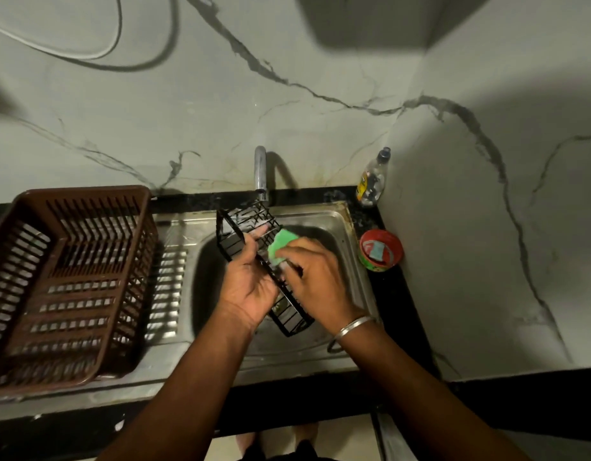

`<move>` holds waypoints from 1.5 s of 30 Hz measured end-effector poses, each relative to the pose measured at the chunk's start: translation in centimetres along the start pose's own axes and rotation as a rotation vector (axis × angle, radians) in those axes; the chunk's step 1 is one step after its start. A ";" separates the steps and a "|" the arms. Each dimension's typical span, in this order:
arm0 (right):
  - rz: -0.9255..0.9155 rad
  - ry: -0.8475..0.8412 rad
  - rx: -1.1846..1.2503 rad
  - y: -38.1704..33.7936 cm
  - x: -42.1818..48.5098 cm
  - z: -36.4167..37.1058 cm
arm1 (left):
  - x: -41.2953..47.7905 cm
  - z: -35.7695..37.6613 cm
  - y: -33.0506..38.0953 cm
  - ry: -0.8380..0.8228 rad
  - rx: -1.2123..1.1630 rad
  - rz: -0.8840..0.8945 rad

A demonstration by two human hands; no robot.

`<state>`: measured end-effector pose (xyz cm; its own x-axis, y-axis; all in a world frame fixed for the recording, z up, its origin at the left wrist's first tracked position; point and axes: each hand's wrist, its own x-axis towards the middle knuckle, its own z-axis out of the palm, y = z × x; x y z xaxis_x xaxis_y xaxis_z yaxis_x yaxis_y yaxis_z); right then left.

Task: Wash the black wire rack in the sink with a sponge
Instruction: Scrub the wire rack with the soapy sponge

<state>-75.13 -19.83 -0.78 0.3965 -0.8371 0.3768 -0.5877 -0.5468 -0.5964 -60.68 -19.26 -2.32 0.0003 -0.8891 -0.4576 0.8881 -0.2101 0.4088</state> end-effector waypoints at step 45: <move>-0.271 -0.221 -0.262 0.5 -1.0 -2.7 | -1.0 0.8 1.7 0.001 -0.014 -0.010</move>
<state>-77.68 -19.30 0.44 0.6857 -0.6554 0.3167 -0.5897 -0.7552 -0.2860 -59.54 -19.08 -0.58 -0.0078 -0.8865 -0.4627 0.8946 -0.2130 0.3929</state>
